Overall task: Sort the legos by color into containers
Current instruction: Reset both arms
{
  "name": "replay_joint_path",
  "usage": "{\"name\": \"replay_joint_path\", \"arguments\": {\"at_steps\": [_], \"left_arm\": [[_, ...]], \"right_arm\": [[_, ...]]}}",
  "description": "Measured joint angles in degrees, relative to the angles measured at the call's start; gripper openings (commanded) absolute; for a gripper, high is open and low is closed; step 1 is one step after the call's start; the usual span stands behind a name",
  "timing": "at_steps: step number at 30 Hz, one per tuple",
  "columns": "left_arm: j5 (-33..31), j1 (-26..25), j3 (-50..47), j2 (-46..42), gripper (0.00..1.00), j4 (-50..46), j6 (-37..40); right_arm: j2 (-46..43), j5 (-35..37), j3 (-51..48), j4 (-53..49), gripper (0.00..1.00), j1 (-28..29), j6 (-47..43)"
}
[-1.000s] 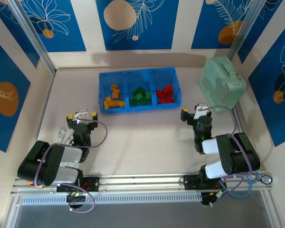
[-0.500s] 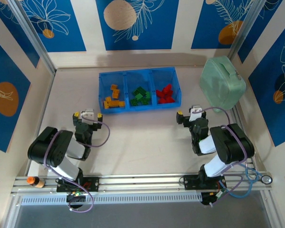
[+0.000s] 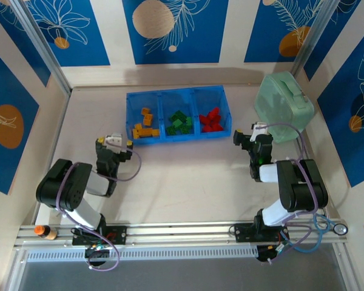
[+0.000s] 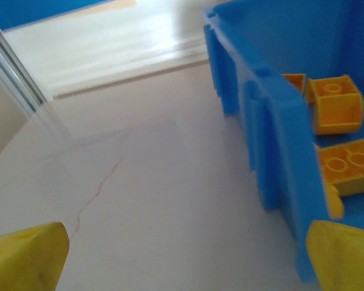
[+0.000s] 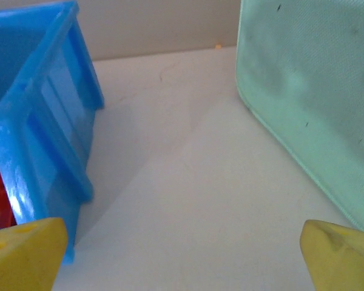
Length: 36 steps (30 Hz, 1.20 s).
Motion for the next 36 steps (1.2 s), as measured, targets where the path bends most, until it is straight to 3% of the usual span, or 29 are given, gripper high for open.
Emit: {"name": "replay_joint_path", "arguments": {"at_steps": [5, 14, 23, 36], "left_arm": [[3.8, 5.31, 4.59, -1.22, 1.0, -7.26, -3.32], [6.01, 5.44, 4.57, -1.31, 1.0, -11.72, -4.35], [8.66, 5.38, 2.19, -1.33, 1.0, -9.68, -4.09], [8.2, 5.38, 3.89, -1.36, 1.0, -12.11, -4.33]], "right_arm": [[0.0, -0.31, 0.0, -1.38, 0.99, 0.02, 0.39], [0.0, -0.31, 0.0, -1.57, 0.99, 0.02, 0.44], [0.0, -0.33, 0.0, -1.6, 0.99, 0.02, 0.44], [0.0, -0.33, 0.0, -2.45, 0.99, 0.02, 0.46]]}}
